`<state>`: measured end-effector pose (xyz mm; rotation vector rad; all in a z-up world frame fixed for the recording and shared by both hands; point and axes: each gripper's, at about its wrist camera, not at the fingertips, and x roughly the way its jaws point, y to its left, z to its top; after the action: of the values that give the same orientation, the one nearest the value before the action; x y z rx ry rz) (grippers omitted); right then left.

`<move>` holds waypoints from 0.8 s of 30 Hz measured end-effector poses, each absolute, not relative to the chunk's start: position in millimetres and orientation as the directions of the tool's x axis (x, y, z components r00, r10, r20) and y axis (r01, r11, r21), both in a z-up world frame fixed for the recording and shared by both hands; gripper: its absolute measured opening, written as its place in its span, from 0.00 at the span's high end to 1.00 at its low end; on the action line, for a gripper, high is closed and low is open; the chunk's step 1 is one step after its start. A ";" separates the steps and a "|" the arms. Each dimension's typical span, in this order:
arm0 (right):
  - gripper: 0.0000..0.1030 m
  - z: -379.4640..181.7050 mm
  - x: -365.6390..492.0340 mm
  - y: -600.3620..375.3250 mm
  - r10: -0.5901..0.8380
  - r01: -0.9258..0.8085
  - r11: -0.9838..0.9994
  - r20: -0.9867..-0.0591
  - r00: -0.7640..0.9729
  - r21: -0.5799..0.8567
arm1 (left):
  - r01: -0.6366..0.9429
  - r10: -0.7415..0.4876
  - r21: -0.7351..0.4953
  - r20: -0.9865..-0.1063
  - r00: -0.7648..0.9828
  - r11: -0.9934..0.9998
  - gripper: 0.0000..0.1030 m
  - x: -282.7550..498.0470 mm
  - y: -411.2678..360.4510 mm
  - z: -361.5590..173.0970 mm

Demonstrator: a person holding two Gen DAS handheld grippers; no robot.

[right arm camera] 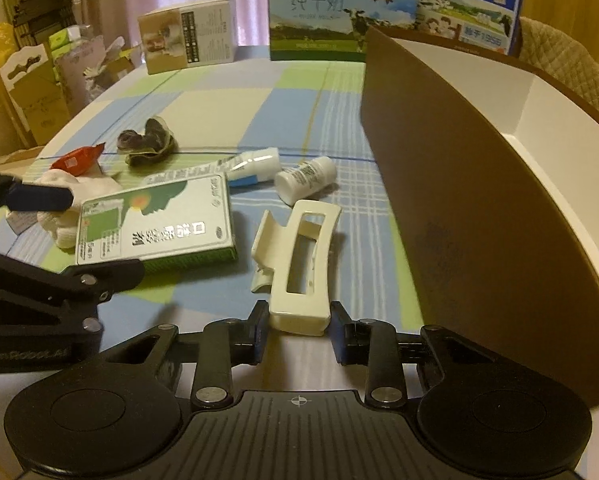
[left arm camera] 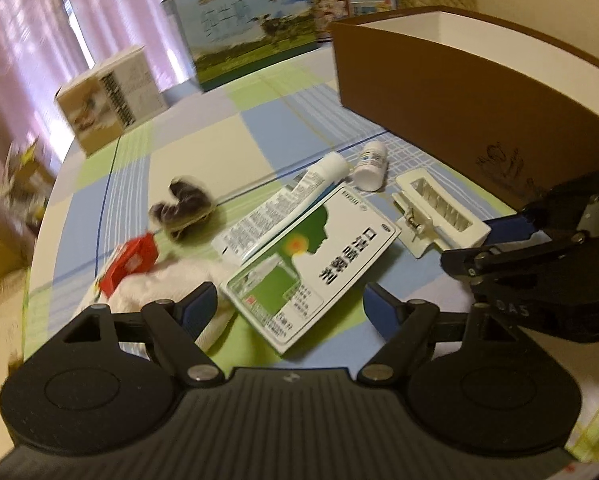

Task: Organize objects
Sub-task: 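Grasp the cream plastic clip with the right tool, then grasp the green-and-white spray box with the left tool while the right tool holds the clip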

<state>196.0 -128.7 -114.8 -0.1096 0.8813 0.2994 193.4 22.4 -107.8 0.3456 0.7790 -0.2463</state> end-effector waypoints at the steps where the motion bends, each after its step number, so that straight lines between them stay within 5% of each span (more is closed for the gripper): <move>1: 0.72 -114.7 195.6 -129.3 0.215 -0.300 0.953 -0.776 0.594 0.034 | 0.354 -0.094 0.225 -0.713 0.694 0.908 0.20 194.3 19.9 -108.0; 15: 0.72 -112.5 193.9 -136.8 0.211 -0.283 0.958 -0.785 0.582 0.048 | 0.436 -0.121 0.250 -0.739 0.662 0.864 0.17 224.6 6.1 -126.2; 18: 0.72 -112.3 193.0 -136.8 0.213 -0.283 0.958 -0.786 0.581 0.050 | 0.441 -0.131 0.231 -0.749 0.650 0.868 0.27 224.8 4.2 -125.7; 19: 0.72 -111.8 192.3 -137.3 0.214 -0.283 0.958 -0.786 0.579 0.053 | 0.447 -0.137 0.220 -0.757 0.638 0.867 0.38 225.0 3.8 -125.6; 24: 0.72 -110.7 187.1 -141.0 0.223 -0.286 0.956 -0.792 0.569 0.064 | 0.427 -0.127 0.193 -0.778 0.616 0.883 0.43 222.7 2.8 -122.5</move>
<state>187.1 -141.0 -110.7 -0.0744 0.9182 0.2990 222.7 2.8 -122.5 0.3815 0.8525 -0.3283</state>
